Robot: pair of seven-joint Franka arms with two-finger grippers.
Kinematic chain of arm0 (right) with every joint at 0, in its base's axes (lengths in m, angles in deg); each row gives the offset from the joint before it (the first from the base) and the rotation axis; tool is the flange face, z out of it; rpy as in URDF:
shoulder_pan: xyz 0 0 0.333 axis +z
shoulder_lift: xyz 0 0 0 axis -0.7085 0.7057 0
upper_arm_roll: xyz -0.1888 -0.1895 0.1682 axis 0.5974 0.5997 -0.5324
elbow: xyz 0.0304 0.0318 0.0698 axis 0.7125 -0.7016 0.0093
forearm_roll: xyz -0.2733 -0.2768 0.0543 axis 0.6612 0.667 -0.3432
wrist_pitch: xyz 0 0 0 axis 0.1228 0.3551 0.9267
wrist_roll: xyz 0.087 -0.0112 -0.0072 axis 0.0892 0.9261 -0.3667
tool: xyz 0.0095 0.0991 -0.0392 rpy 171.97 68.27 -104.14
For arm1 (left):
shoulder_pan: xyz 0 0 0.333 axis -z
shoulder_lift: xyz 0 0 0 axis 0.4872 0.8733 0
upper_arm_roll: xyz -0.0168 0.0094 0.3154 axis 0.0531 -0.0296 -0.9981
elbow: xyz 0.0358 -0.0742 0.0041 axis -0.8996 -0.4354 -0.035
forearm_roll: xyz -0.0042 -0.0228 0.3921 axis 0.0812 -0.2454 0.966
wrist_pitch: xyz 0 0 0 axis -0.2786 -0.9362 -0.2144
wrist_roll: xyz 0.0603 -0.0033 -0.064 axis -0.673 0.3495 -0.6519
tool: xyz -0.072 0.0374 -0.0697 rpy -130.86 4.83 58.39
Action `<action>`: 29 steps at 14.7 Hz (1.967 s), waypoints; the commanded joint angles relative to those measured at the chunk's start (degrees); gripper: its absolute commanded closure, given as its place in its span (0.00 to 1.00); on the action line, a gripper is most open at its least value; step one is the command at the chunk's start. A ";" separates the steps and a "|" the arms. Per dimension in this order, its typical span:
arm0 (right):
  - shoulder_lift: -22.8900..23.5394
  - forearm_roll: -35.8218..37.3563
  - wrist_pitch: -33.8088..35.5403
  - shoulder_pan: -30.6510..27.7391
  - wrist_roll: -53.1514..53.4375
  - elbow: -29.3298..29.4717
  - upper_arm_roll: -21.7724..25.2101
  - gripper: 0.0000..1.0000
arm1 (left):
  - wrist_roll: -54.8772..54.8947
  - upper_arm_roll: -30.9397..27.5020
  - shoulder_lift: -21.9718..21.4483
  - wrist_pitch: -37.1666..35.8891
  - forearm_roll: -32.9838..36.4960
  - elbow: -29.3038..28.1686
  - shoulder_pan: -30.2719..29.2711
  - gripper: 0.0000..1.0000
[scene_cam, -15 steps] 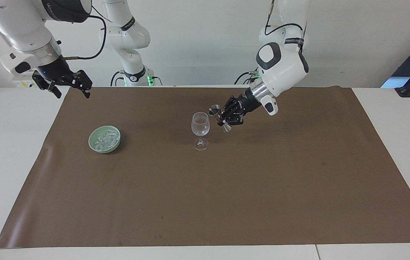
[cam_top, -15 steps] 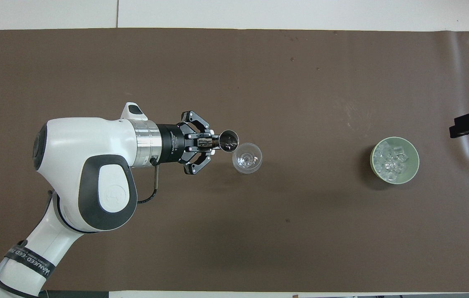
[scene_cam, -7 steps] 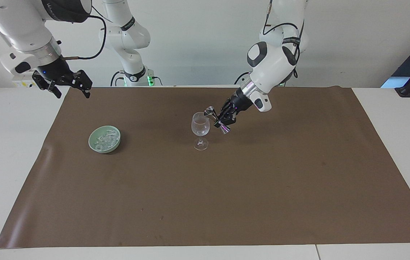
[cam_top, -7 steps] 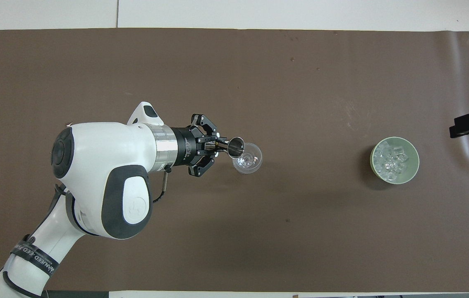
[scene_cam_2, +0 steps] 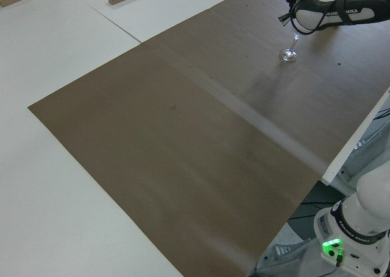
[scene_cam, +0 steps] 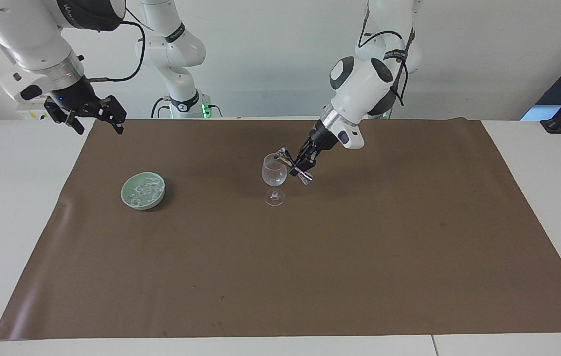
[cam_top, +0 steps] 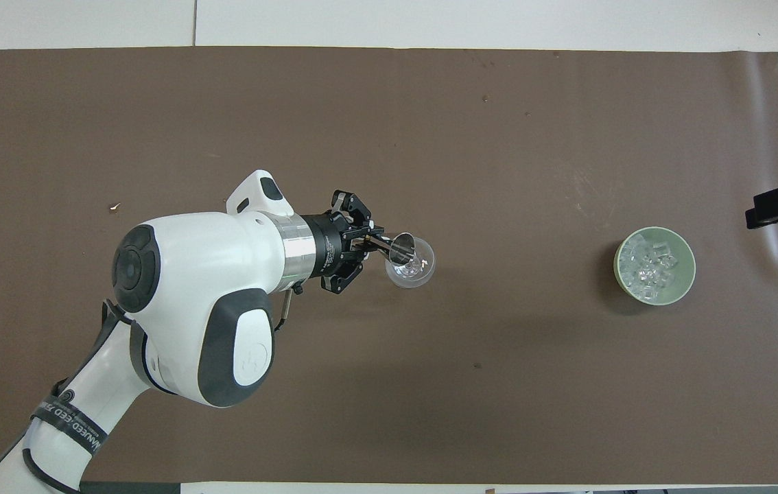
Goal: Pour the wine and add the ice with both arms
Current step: 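Tilt the jigger with the left gripper to pour into the glass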
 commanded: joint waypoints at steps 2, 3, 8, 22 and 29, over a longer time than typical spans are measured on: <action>-1.01 -0.98 0.24 -0.43 0.69 -1.07 -0.20 0.00 | -1.37 -0.78 0.42 1.65 5.46 0.43 1.24 1.00; -1.01 -0.98 0.24 -0.35 0.69 -1.07 -0.20 0.00 | -1.37 -0.78 0.51 1.65 6.77 0.52 1.59 1.00; -1.01 -0.89 0.24 -0.35 0.69 -1.16 -0.20 0.00 | -1.63 -0.78 0.60 2.01 11.87 0.79 1.94 1.00; -1.01 -0.98 0.24 -0.35 0.69 -1.16 -0.20 0.00 | -2.95 -0.78 1.56 1.92 20.58 3.24 3.00 1.00; -1.01 -0.98 0.24 -0.35 0.69 -1.16 -0.20 0.00 | -2.86 -0.78 2.36 1.74 26.81 4.65 3.79 1.00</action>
